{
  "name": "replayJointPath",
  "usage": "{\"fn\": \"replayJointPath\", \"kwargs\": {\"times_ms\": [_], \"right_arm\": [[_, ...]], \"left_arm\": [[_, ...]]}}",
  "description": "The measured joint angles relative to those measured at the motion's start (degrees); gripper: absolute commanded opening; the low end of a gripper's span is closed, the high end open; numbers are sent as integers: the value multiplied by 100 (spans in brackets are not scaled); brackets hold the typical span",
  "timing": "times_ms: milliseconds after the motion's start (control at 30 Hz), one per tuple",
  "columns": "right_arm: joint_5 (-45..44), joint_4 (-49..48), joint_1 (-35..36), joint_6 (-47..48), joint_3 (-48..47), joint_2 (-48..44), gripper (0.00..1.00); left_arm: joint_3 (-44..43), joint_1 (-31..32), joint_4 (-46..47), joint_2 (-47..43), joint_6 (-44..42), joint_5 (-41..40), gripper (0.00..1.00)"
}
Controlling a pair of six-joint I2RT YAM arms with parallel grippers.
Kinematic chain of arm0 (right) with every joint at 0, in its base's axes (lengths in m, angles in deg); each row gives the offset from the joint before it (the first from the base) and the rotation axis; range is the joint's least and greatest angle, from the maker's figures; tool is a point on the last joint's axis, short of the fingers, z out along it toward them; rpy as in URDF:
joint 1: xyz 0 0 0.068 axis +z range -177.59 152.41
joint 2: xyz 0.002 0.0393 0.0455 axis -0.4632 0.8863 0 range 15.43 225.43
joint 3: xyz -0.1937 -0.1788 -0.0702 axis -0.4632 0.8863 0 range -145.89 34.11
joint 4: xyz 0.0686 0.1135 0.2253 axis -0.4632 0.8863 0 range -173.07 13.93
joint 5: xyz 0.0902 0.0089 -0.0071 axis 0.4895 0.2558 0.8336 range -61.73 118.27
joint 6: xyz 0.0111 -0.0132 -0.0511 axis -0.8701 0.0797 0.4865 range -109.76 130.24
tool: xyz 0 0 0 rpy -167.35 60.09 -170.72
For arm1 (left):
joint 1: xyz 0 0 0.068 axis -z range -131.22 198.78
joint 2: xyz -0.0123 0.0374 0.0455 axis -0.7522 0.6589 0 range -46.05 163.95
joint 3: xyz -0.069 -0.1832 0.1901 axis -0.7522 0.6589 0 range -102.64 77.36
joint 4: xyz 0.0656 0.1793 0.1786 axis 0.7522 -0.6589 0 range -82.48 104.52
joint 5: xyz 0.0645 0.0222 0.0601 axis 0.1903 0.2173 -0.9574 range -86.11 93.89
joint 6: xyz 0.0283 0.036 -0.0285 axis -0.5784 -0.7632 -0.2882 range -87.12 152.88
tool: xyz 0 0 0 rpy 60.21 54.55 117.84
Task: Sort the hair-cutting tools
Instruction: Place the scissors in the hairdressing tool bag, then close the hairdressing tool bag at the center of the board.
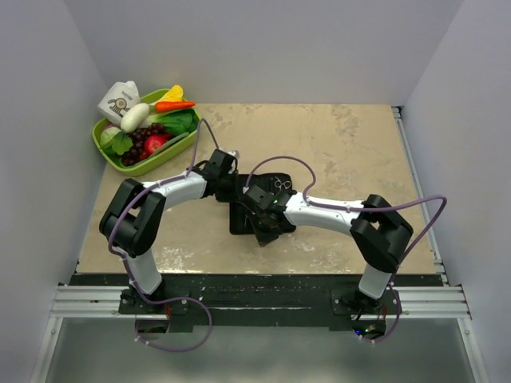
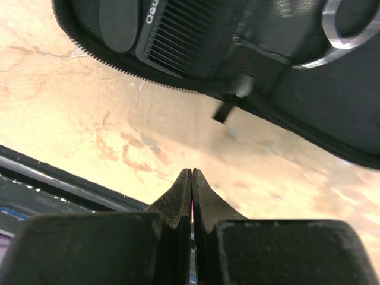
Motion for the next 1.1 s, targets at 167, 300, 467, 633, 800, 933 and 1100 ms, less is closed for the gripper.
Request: {"fn": "replayJointPath", "kwargs": {"times_ms": [167,300,467,633,800,933,1100], "right_arm": [[-468,363,-17,7,-313,-389,6],[-929,369,-146,33,-411,-743,34],[-1331,153,-850,190,-284,-1058,40],[-1637,-74,-1613,457,-116,-1062,40],[-1775,-232,-1845,616,-96,-907,38],[-1770,-352,-1893,678,-66,-739,38],[-1770,-437,-1912,713,-42,-713,38]], "left_arm": [[-42,-4,-72,-7,0,4,0],[-236,-2,-435,4,-55,42,0],[-662,-4,-1021,-173,-120,79,12],[-1270,-48,-1517,-555,-299,-46,36],[-1401,-378,-1814,-800,-404,-289,55],[-1296,-688,-2037,-789,-400,-511,62],[-1102,-791,-2170,-551,-398,-678,61]]}}
